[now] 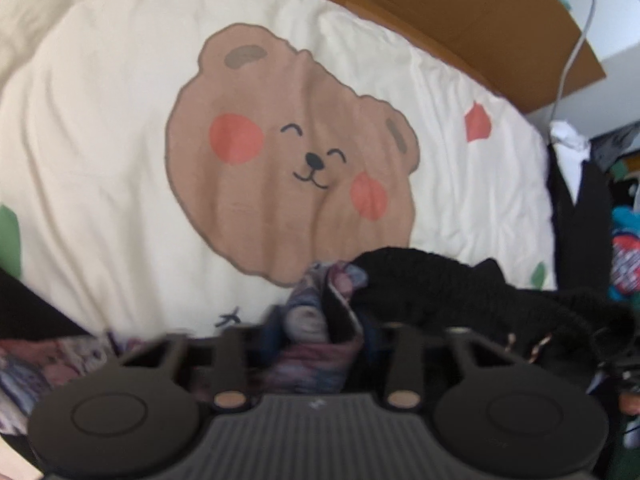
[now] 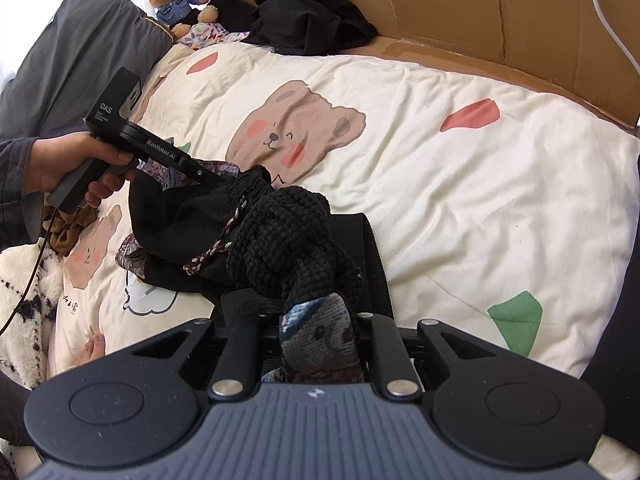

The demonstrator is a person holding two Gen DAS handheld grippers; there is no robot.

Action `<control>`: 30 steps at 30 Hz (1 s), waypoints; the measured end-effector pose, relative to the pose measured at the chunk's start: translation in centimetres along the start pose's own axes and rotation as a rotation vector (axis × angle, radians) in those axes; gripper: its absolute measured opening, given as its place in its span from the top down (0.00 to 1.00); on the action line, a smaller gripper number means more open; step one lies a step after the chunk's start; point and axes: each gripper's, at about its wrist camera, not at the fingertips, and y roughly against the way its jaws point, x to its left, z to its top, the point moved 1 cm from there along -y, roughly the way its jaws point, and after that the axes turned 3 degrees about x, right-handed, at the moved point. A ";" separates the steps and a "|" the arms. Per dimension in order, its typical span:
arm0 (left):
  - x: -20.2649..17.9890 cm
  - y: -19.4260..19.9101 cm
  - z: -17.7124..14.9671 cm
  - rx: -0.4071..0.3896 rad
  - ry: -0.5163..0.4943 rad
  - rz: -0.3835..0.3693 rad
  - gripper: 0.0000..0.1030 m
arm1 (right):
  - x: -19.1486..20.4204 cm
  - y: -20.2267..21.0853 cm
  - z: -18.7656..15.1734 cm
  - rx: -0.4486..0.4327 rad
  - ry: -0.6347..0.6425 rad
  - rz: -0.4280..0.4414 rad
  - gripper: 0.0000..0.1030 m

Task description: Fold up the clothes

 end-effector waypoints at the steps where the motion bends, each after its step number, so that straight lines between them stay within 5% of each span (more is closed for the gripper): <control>1: -0.3 0.2 -0.1 -0.006 -0.021 0.002 0.90 | 0.0 0.0 0.0 0.000 0.000 0.000 0.84; 13: -3.8 6.2 0.4 -0.187 -0.126 -0.177 0.94 | -0.4 1.1 0.6 -0.039 -0.002 -0.034 0.84; 19: -7.3 5.5 -1.4 -0.171 -0.250 -0.241 0.94 | -1.3 1.0 0.4 -0.022 -0.016 -0.064 0.84; 30: -9.6 -0.2 -7.9 -0.070 -0.421 -0.110 0.92 | -2.0 -0.3 -0.9 0.036 -0.024 -0.081 0.84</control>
